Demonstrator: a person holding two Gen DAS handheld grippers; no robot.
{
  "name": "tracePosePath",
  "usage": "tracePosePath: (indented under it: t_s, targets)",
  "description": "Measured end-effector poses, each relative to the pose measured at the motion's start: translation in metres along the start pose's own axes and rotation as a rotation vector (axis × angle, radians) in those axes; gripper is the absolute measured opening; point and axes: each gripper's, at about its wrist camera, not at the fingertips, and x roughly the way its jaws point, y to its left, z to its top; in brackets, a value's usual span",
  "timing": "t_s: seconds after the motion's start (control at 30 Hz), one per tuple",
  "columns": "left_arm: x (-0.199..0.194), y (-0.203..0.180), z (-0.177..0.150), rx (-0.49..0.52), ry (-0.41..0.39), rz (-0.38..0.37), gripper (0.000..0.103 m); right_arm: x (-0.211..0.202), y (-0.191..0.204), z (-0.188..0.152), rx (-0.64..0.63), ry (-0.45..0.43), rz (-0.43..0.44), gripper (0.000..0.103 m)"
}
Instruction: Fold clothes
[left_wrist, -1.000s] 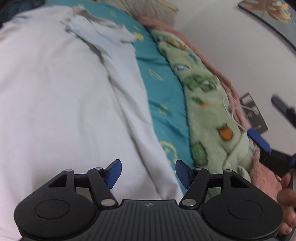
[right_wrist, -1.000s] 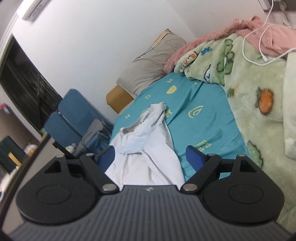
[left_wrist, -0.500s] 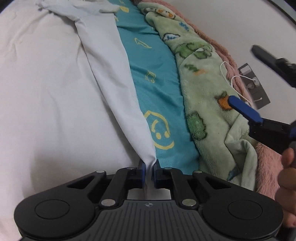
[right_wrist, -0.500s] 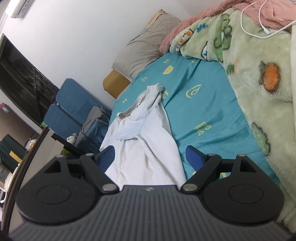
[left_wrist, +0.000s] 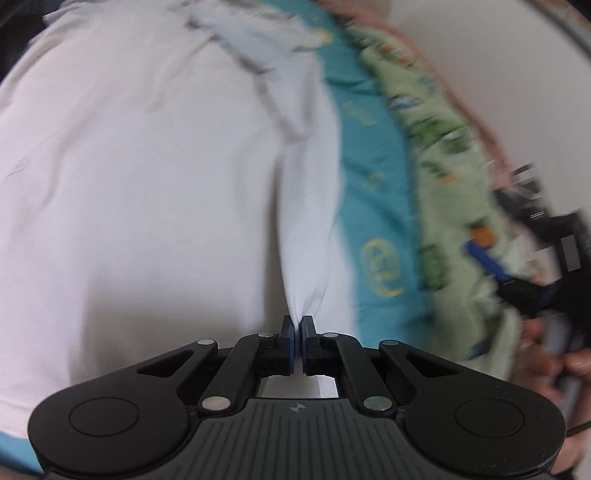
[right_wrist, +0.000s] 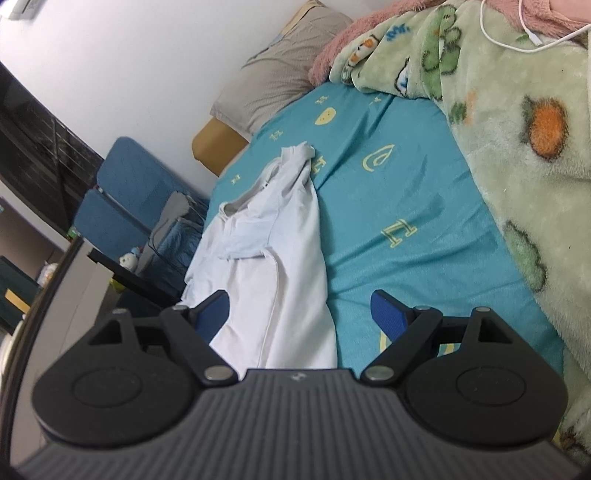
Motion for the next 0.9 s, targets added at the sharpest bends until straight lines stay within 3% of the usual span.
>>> tracePosePath:
  t_s: [0.13,0.3,0.37,0.67,0.87,0.9]
  targets:
    - [0.004,0.014,-0.001,0.000,0.041,0.075,0.010,0.000,0.006,-0.007,-0.021,0.014,-0.020,0.085]
    - [-0.009,0.018,0.029,-0.005,-0.026,0.078,0.056,-0.001,0.012,-0.009,-0.056,-0.035,-0.073,0.085]
    - [-0.007,0.020,0.057,-0.027,-0.080,0.087,0.063,0.004,0.013,-0.007,-0.059,-0.055,-0.101,0.085]
    - [0.050,0.037,0.213,-0.167,-0.351,0.110,0.068,0.058,0.015,0.002,-0.099,-0.080,-0.158,0.085]
    - [0.111,0.029,0.269,-0.182,-0.451,0.176,0.065,0.088,0.010,0.007,-0.147,-0.084,-0.180,0.084]
    - [0.115,0.029,0.271,-0.176,-0.471,0.178,0.057,0.092,0.007,0.008,-0.141,-0.079,-0.178,0.084]
